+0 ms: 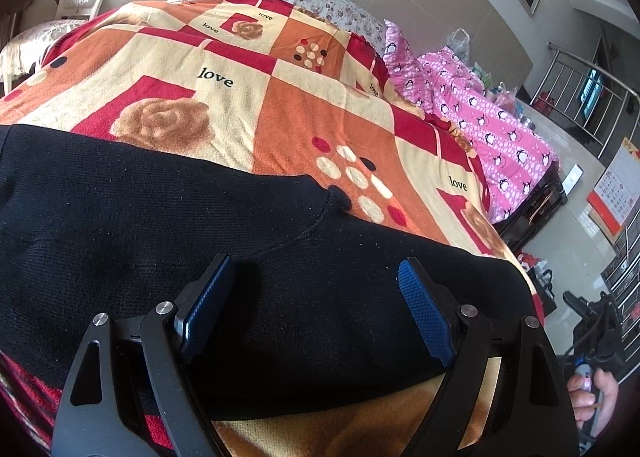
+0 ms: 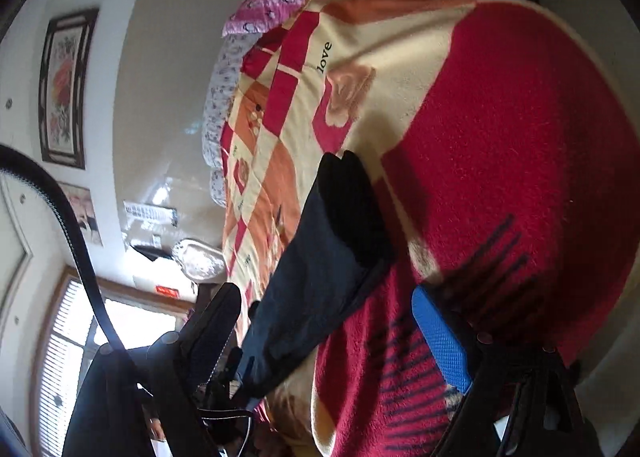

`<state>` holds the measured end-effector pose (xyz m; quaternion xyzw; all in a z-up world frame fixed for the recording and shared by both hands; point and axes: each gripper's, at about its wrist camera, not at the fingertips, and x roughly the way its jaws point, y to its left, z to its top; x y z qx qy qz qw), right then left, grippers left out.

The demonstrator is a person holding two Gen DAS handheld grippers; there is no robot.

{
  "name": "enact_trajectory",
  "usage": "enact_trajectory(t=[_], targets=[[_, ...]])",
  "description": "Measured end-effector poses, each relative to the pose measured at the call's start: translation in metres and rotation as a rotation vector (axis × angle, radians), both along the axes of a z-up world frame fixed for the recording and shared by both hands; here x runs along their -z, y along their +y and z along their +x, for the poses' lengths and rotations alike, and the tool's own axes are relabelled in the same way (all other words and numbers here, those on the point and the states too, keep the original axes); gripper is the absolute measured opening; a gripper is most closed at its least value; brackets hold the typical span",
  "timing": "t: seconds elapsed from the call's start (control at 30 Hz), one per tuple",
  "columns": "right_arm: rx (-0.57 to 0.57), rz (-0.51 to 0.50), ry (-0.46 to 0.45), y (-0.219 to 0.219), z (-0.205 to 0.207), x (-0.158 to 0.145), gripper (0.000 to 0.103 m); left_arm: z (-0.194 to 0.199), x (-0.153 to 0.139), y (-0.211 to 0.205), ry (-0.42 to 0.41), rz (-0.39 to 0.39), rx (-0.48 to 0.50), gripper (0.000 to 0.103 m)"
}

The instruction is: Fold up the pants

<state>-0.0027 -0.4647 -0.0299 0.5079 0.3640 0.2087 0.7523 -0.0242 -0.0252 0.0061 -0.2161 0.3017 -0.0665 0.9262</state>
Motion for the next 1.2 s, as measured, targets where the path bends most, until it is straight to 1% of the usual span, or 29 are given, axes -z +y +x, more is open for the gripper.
enact_trajectory(t=[0.1,0.13,0.17,0.23,0.27,0.3,0.33,0.37,0.4,0.43,0.47,0.5,0.53,0.57,0.63,0.67,0.7,0.77,0.8,0.83,0.9,0.97,1.0,1.03,1.1,1.17,1.2], targets=[[0.019,0.011,-0.044,0.002,0.003,-0.004,0.087,0.0,0.0,0.0,0.0,0.001,0.0,0.084],[0.011,0.008,-0.064,0.002,0.004,-0.006,0.084,0.0,0.0,0.0,0.0,0.001,0.0,0.084],[-0.002,-0.001,-0.07,0.004,0.006,-0.007,0.075,0.0,0.0,0.0,0.0,0.001,0.0,0.084],[-0.059,0.019,-0.091,0.009,0.011,-0.005,0.065,0.0,0.0,0.0,-0.001,0.0,0.0,0.084],[-0.074,0.004,-0.09,0.012,0.012,-0.004,0.06,0.0,0.0,0.0,0.0,0.001,0.0,0.084],[-0.068,-0.025,-0.088,0.014,0.012,-0.004,0.055,0.0,0.0,0.0,0.0,0.002,0.0,0.084],[-0.051,-0.037,-0.083,0.011,0.01,-0.002,0.046,0.0,0.0,0.0,0.0,0.002,0.0,0.084],[-0.029,-0.034,-0.086,0.009,0.008,0.001,0.041,0.0,0.0,0.0,0.0,0.002,0.0,0.084],[-0.009,-0.036,-0.097,0.008,0.005,0.003,0.038,0.0,0.0,0.0,0.0,0.002,0.0,0.084],[0.003,-0.047,-0.103,0.006,0.001,0.005,0.031,0.0,0.0,0.0,0.0,0.004,0.0,0.084],[0.006,-0.08,-0.107,0.008,0.0,0.006,0.022,0.0,0.0,0.0,0.0,0.005,0.0,0.084],[0.009,-0.128,-0.126,0.011,-0.002,0.005,0.02,0.0,0.0,0.0,0.001,0.006,-0.001,0.084],[0.007,-0.171,-0.153,0.015,-0.003,0.002,0.014,0.0,0.0,0.0,0.001,0.005,0.0,0.084],[0.007,-0.197,-0.169,0.017,-0.003,0.001,0.011,0.0,-0.001,0.0,0.001,0.001,-0.001,0.084],[0.025,-0.274,-0.207,0.022,-0.005,-0.003,0.01,-0.002,-0.006,0.0,0.012,-0.011,-0.002,0.084],[0.028,-0.336,-0.23,0.027,-0.008,-0.006,0.009,-0.003,-0.015,-0.003,0.007,-0.021,0.011,0.084],[0.033,-0.404,-0.253,0.034,-0.011,-0.012,0.009,-0.006,-0.023,-0.007,-0.015,-0.033,0.035,0.084],[0.043,-0.56,-0.315,0.049,-0.019,-0.024,0.009,-0.005,-0.045,-0.025,-0.053,-0.044,0.113,0.084],[0.049,-0.688,-0.366,0.063,-0.025,-0.034,0.009,-0.002,-0.056,-0.037,-0.057,-0.046,0.165,0.084],[0.056,-0.774,-0.4,0.073,-0.029,-0.038,0.009,0.006,-0.066,-0.054,-0.043,-0.044,0.227,0.084],[0.076,-0.982,-0.494,0.101,-0.043,-0.048,0.009,0.028,-0.08,-0.089,0.021,-0.033,0.372,0.084],[0.081,-1.119,-0.575,0.125,-0.052,-0.053,0.009,0.054,-0.088,-0.13,0.11,0.004,0.526,0.084],[0.075,-1.156,-0.603,0.133,-0.055,-0.053,0.009,0.064,-0.091,-0.146,0.139,0.032,0.575,0.084],[0.063,-1.193,-0.632,0.143,-0.058,-0.055,0.009,0.071,-0.093,-0.157,0.157,0.058,0.601,0.084],[0.038,-1.235,-0.679,0.157,-0.063,-0.058,0.009,0.08,-0.095,-0.172,0.18,0.117,0.6,0.084],[0.019,-1.28,-0.725,0.171,-0.067,-0.058,0.009,0.085,-0.092,-0.178,0.215,0.151,0.607,0.084],[0.01,-1.302,-0.746,0.178,-0.067,-0.058,0.009,0.085,-0.091,-0.176,0.222,0.154,0.605,0.084]])
